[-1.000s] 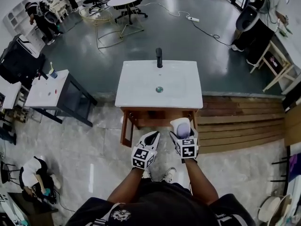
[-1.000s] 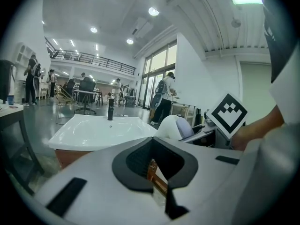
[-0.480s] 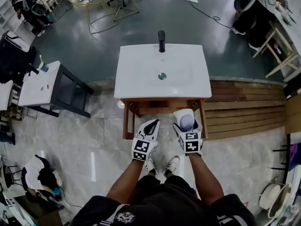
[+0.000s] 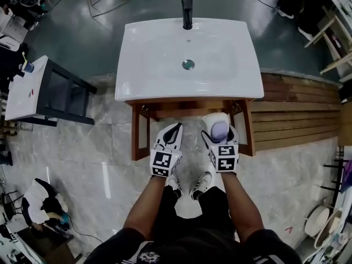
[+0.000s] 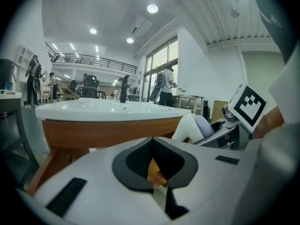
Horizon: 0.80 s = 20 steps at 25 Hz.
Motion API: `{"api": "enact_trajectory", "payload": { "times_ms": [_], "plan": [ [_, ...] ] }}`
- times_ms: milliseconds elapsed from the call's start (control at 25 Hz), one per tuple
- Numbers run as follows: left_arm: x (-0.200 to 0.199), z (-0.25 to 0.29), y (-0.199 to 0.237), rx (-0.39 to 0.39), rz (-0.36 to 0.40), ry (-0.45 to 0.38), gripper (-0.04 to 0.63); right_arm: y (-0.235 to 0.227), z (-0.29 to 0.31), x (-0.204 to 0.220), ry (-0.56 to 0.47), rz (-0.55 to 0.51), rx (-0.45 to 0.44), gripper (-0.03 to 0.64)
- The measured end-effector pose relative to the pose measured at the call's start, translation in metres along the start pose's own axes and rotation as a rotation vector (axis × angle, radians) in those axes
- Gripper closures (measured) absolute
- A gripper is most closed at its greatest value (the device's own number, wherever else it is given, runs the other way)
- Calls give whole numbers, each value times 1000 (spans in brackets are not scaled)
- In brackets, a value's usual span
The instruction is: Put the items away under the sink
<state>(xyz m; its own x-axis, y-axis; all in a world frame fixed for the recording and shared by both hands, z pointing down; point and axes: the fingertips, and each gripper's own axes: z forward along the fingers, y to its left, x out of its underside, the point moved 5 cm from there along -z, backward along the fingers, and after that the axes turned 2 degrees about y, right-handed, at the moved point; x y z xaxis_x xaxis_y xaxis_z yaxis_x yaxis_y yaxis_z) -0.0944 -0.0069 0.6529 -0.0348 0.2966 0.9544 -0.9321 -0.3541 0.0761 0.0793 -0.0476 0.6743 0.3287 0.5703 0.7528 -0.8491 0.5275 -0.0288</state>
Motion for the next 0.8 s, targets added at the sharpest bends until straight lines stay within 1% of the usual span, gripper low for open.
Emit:
{"api": "enact_trajectory", "payload": {
  "times_ms": [80, 200, 360, 440, 520, 600, 640, 760, 800],
  "plan": [
    [31, 20, 5, 5, 8, 5, 595, -6, 25, 19, -2, 2, 0, 144],
    [76, 49, 18, -19, -14, -3, 595, -14, 64, 47, -3, 10, 8, 144],
    [125, 80, 32, -43, -14, -6, 595, -23, 109, 83, 6, -11, 28, 144],
    [148, 93, 38, -50, -18, -17, 595, -30, 127, 98, -7, -11, 31, 144],
    [169, 108, 43, -67, 12, -20, 595, -38, 145, 112, -15, -11, 26, 144],
    [188, 122, 46, -93, 86, -15, 595, -44, 163, 127, -9, -16, 18, 144],
    [197, 129, 47, -102, 111, -18, 595, -47, 172, 135, -12, -20, 15, 144],
    [220, 142, 52, -121, 122, -55, 595, -52, 193, 156, -48, -24, 8, 144],
    [225, 146, 52, -131, 138, -64, 595, -54, 200, 161, -62, -30, 12, 144]
  ]
}}
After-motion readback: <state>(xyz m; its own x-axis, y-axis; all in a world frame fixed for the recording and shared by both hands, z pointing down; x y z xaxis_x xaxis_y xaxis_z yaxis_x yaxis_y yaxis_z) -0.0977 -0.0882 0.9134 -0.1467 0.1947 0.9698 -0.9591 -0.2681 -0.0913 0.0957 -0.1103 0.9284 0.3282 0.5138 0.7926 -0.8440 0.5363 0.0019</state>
